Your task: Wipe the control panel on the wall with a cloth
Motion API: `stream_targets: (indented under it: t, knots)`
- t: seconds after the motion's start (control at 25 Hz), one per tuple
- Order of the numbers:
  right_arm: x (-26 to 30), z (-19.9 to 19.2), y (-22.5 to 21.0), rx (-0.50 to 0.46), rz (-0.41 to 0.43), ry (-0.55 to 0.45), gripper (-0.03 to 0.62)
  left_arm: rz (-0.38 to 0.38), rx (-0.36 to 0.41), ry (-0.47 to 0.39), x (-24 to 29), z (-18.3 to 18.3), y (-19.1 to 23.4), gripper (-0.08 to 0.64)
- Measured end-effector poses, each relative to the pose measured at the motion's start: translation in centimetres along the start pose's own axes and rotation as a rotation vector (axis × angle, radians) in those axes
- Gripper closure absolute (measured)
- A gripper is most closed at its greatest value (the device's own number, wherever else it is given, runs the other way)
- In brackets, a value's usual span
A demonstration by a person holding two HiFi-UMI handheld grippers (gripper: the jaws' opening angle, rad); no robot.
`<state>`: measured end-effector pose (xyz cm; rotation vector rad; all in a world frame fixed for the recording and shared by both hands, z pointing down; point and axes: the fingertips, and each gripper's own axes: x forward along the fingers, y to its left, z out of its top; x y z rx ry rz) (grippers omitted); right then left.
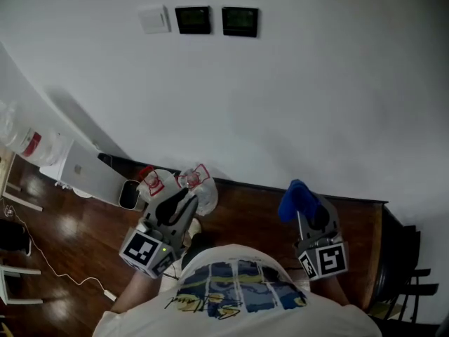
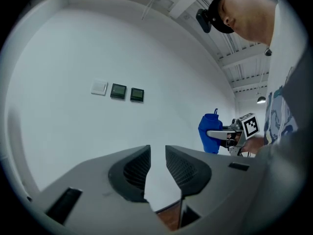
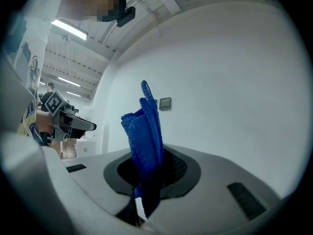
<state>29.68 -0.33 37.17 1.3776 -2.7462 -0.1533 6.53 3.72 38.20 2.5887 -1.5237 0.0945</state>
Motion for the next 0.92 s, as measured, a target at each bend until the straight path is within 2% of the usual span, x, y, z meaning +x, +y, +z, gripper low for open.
stream_targets:
  t: [0.4,0.92]
  knots:
    - [-4.8,1.2,-0.7,-0.026,-0.015,-0.033,0.509,-0.038,0.016,-0.004,-0.7,0.1,-5.4,0.486]
    - [-7.3,2.3,0.3,-0.044,-0.002,-0.074,0.509,-0.072,0.029,0.011,-1.5,-1.1,-8.3,0.488]
